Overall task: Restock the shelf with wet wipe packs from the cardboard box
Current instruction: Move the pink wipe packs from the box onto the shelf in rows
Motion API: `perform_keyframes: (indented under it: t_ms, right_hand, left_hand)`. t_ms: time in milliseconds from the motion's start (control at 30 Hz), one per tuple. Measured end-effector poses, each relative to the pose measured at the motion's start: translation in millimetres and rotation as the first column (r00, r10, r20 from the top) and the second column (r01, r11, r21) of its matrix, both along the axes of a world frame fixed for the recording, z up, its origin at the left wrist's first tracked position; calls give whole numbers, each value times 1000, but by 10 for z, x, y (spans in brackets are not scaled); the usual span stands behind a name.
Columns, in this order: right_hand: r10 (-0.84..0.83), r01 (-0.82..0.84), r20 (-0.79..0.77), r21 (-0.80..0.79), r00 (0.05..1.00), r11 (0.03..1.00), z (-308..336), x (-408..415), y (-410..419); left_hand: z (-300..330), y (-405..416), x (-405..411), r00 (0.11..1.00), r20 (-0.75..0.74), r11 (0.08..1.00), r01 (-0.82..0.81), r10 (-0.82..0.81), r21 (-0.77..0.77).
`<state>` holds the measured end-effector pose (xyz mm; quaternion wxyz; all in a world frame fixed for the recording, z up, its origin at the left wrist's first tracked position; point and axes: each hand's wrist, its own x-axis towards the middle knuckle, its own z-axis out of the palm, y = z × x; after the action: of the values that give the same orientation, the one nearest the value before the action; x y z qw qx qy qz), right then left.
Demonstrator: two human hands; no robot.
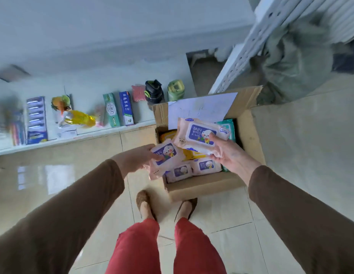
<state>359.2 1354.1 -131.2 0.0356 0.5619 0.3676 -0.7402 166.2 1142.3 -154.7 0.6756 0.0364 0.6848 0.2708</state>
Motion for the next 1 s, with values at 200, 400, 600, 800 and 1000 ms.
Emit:
perform_keyframes:
  t_ms: [200,400,600,800,1000]
  right_hand:
    - [183,-175,-188,60,965,983,1252,-1015,-679]
    - [343,-299,-311,180,886,937,2174,-2375,-1609]
    - [446,-371,-417,253,792,894,2775,-3538,-2293]
    - [527,-421,-449,320,722,849,2900,-4599,-2647]
    - [557,-416,-480,374,678,829,2765,-5763,-2796]
  left_hand:
    - [1482,-1025,-923,970,4,950,-241,245,197]
    - [2532,-2219,-1983,906,-120,851,-328,407,409]
    - [3129,-3096,-2948,833,-212,793,-362,512,490]
    - [3402,-3427,-4091,728,-407,807,-342,551,481]
    - [3344,-3572,-5319,686,-560,882,-299,464,364]
